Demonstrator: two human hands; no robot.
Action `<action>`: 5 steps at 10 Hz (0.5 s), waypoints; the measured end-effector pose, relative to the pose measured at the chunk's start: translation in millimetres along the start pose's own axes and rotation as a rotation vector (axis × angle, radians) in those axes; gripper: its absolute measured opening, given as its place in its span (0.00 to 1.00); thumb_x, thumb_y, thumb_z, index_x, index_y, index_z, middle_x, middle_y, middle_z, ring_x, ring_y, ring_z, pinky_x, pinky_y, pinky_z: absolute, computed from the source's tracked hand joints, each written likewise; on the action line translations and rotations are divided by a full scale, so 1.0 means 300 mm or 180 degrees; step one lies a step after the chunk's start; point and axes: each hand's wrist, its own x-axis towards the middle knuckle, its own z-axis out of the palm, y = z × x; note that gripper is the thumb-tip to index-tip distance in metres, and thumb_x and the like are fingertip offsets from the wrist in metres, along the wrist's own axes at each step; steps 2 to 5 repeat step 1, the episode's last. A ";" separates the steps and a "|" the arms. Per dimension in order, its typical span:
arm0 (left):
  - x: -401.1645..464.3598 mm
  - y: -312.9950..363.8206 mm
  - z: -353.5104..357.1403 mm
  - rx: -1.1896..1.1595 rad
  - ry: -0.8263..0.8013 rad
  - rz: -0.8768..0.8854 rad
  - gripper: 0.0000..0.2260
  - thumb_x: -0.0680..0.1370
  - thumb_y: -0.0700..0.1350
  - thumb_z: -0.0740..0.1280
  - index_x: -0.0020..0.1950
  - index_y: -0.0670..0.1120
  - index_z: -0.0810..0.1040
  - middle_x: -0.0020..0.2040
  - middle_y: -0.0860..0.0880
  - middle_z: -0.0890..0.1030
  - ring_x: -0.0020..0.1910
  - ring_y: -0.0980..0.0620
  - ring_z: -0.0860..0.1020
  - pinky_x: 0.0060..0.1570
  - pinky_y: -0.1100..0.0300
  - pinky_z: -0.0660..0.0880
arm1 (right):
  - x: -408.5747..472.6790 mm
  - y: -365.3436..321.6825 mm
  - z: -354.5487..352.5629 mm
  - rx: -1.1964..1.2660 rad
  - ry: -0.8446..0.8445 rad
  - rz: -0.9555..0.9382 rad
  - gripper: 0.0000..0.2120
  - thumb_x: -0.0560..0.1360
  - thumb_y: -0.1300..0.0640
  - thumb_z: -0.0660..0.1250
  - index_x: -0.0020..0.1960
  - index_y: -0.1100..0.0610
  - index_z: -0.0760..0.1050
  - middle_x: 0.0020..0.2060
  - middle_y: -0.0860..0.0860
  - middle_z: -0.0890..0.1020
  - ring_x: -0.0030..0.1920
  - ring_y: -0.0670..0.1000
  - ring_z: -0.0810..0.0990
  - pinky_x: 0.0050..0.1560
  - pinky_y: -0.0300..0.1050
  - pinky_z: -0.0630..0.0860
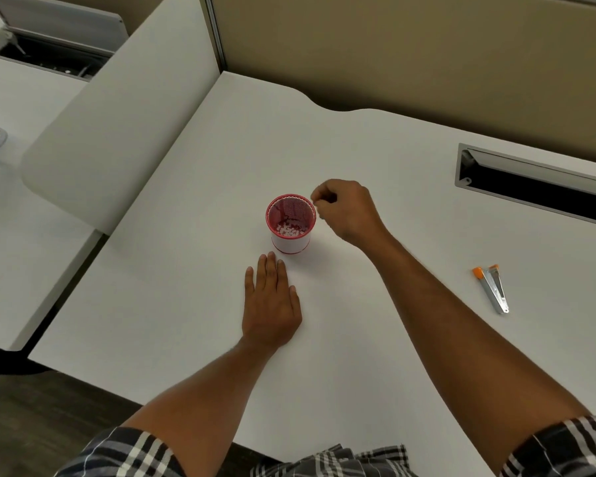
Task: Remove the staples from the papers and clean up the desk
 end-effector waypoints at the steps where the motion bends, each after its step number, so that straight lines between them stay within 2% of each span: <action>1: 0.004 0.001 -0.004 -0.0018 0.0017 -0.0056 0.28 0.81 0.50 0.51 0.78 0.37 0.59 0.79 0.38 0.59 0.80 0.41 0.55 0.77 0.40 0.53 | -0.069 0.110 -0.022 0.0383 0.0315 0.0586 0.11 0.71 0.68 0.63 0.43 0.56 0.82 0.41 0.50 0.85 0.44 0.50 0.84 0.50 0.44 0.80; 5: 0.004 0.001 -0.004 -0.0018 0.0017 -0.0056 0.28 0.81 0.50 0.51 0.78 0.37 0.59 0.79 0.38 0.59 0.80 0.41 0.55 0.77 0.40 0.53 | -0.069 0.110 -0.022 0.0383 0.0315 0.0586 0.11 0.71 0.68 0.63 0.43 0.56 0.82 0.41 0.50 0.85 0.44 0.50 0.84 0.50 0.44 0.80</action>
